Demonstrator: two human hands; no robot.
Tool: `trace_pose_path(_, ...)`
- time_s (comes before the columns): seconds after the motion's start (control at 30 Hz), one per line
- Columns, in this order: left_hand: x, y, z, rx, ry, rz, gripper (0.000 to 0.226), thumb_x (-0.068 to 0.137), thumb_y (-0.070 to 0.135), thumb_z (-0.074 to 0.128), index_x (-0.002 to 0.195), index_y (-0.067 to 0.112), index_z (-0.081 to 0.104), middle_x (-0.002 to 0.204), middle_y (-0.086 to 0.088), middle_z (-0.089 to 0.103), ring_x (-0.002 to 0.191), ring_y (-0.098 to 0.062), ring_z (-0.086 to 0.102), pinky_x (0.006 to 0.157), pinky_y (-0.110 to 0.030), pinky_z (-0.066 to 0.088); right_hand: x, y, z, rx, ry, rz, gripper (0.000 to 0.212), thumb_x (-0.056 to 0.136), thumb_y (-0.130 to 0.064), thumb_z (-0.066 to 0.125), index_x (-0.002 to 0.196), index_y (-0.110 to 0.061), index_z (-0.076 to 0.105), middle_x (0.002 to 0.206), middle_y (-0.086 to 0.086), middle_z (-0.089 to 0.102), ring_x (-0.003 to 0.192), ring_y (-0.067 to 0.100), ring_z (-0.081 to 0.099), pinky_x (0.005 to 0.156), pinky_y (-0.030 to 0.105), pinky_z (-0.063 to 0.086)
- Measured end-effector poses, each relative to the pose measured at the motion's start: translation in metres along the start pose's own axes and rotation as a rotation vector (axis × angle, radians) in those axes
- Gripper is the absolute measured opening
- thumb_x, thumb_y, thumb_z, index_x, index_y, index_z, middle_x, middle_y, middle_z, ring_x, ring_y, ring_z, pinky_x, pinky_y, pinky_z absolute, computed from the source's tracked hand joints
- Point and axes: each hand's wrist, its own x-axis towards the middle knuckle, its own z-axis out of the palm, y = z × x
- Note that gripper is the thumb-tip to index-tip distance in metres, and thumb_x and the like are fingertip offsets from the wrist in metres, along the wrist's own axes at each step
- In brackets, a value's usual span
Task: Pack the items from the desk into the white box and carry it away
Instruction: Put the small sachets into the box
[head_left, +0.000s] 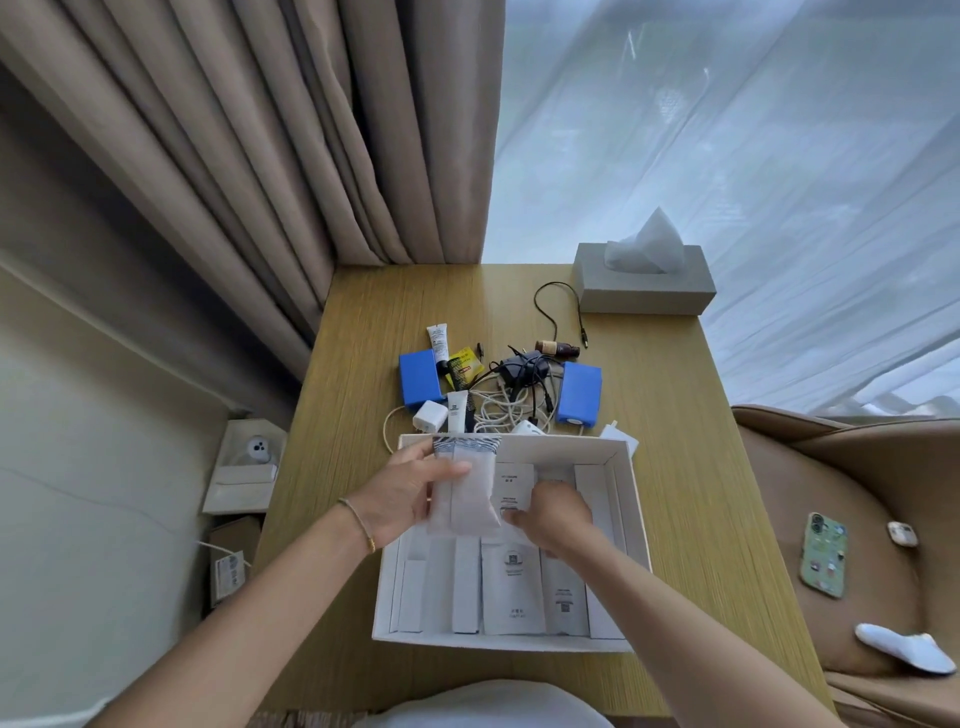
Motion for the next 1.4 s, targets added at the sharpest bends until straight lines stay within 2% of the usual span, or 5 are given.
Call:
trace_pose_path(0.13,0.009,-0.018,0.015,0.157,0.116,-0.036,0.04,0.087,0.012,0.074,0.125,0.013,0.062,0.113,-0.009,0.074,0.095,-0.02,0.072,0.071,-0.034,0.06,-0.009,-0.002,-0.024,-0.037,0.097,-0.071,0.02,0.095,-0.031,0.058,0.093,-0.013,0.064,0.085,0.005,0.065,0.076,0.028,0.064,0.061,0.032,0.052)
trace_pose_path(0.27,0.021,-0.036,0.027,0.375,0.14,-0.08,0.035,0.081,0.015,0.082,0.109,0.023,0.063,0.105,-0.004,0.073,0.089,-0.017,0.074,0.067,-0.029,0.061,-0.029,0.006,-0.048,-0.102,0.26,-0.101,0.03,0.092,-0.021,0.05,0.063,-0.015,0.043,0.063,0.002,0.05,0.062,0.027,0.053,0.047,0.029,0.031)
trace_pose_path(0.47,0.044,-0.066,0.046,0.671,0.138,-0.121,0.035,0.077,0.024,0.084,0.106,0.023,0.066,0.102,-0.002,0.07,0.091,-0.017,0.067,0.066,-0.025,0.058,-0.051,0.018,-0.057,-0.06,0.294,-0.139,0.024,0.092,-0.025,0.05,0.094,-0.011,0.069,0.089,0.007,0.071,0.082,0.03,0.066,0.068,0.038,0.057)
trace_pose_path(1.1,0.054,-0.125,0.082,1.402,0.163,0.157,0.02,0.087,0.028,0.068,0.107,0.026,0.07,0.099,0.003,0.063,0.085,-0.016,0.061,0.07,-0.023,0.049,-0.071,0.035,-0.058,0.104,0.269,-0.11,0.024,0.096,-0.029,0.053,0.106,-0.019,0.073,0.101,0.001,0.076,0.088,0.023,0.068,0.076,0.037,0.06)
trace_pose_path(1.4,0.043,-0.067,0.08,1.234,0.214,0.434,0.026,0.093,0.028,0.059,0.117,0.031,0.067,0.113,0.008,0.064,0.103,-0.009,0.06,0.089,-0.028,0.052,-0.055,0.015,-0.095,0.246,0.317,-0.163,0.019,0.096,-0.026,0.056,0.103,-0.019,0.073,0.085,-0.002,0.073,0.078,0.015,0.068,0.072,0.035,0.059)
